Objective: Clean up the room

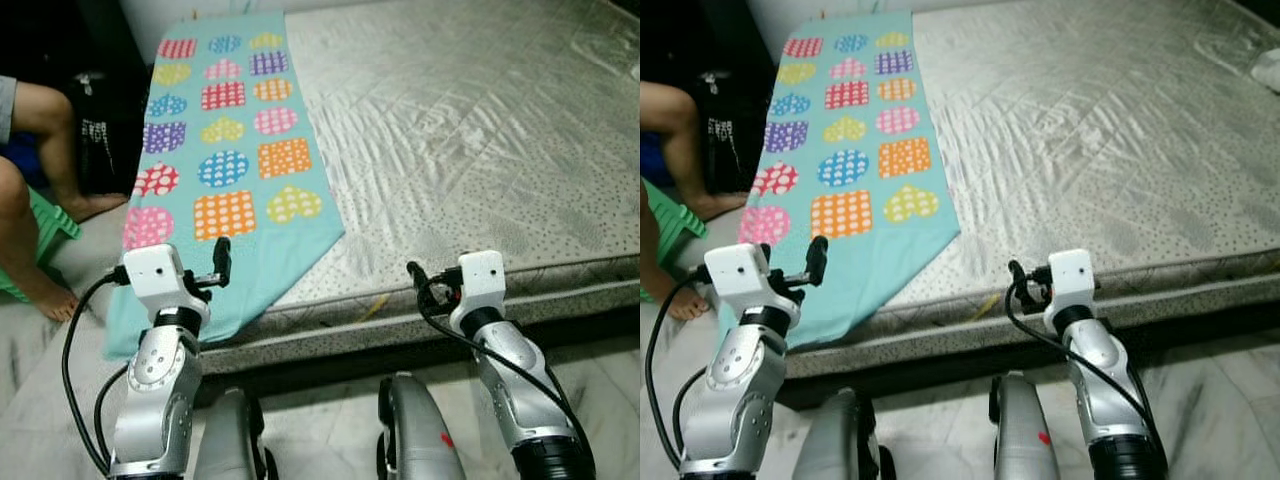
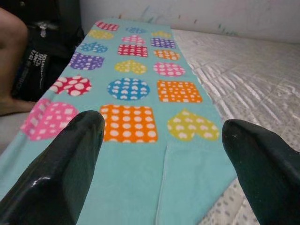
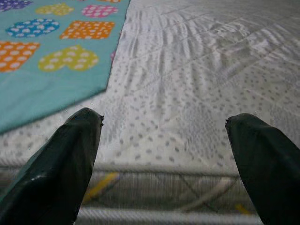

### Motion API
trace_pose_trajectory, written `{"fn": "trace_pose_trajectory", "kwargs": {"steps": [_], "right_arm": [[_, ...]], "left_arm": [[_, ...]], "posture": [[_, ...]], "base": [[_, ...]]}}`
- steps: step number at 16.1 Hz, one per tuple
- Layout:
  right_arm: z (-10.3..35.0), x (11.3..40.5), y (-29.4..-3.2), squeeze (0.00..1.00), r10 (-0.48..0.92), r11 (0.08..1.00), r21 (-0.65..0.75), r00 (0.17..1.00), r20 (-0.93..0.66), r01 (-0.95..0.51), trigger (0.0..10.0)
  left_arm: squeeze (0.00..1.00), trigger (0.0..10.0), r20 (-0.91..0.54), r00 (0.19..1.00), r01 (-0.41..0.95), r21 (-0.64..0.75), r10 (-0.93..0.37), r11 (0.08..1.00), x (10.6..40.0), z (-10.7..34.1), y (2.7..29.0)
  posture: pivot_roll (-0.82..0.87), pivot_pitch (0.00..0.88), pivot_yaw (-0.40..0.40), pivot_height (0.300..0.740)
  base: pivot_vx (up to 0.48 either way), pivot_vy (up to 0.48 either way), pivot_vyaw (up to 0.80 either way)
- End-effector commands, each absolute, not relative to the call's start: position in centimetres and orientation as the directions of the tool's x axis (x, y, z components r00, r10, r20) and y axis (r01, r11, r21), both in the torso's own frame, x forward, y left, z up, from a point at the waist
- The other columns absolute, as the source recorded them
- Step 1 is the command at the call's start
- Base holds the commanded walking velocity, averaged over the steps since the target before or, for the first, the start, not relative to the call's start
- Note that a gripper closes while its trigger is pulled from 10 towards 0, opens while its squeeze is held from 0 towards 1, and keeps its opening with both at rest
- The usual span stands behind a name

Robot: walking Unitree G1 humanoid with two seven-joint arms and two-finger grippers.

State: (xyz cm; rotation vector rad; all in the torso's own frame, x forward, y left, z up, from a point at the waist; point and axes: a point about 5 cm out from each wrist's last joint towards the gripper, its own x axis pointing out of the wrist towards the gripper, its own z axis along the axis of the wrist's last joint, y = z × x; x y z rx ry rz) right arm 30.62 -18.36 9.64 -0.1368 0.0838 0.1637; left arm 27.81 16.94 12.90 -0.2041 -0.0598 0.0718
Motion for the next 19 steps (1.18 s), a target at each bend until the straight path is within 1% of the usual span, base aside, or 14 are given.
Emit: {"fn": "trace_pose_trajectory", "kwargs": {"steps": [1, 2, 8, 19], "right_arm": [[9.22, 30.35, -18.2, 0.0, 0.173, 0.974, -0.13, 0.979, -0.104, -0.186, 10.0], [9.16, 30.38, -18.37, 0.0, 0.172, 0.974, -0.133, 0.979, -0.107, -0.185, 10.0], [9.39, 30.68, -18.33, 0.0, 0.204, 0.962, -0.167, 0.974, -0.097, -0.218, 10.0], [9.43, 30.57, -18.16, 0.0, 0.225, 0.959, -0.157, 0.971, -0.079, -0.235, 10.0]], "left_arm": [[0.0, 10.0, 0.033, 0.994, -0.095, -0.202, 0.103, 0.975, 27.82, 12.68, 17.36], [0.0, 10.0, 0.021, 0.992, -0.119, -0.206, 0.126, 0.971, 27.93, 12.58, 17.5], [0.0, 10.0, 0.025, 0.992, -0.113, -0.219, 0.121, 0.969, 28.07, 12.6, 17.35], [0.0, 10.0, 0.032, 0.993, -0.107, -0.207, 0.116, 0.972, 28.14, 12.69, 17.13]], "posture": [[-0.15, 0.176, 0.095, 0.547], [-0.15, 0.171, 0.096, 0.547], [-0.15, 0.163, 0.088, 0.547], [-0.15, 0.171, 0.089, 0.547]], "base": [[0.0, 0.0, 0.0], [0.0, 0.0, 0.0], [0.0, 0.0, 0.0], [0.0, 0.445, 0.0]]}}
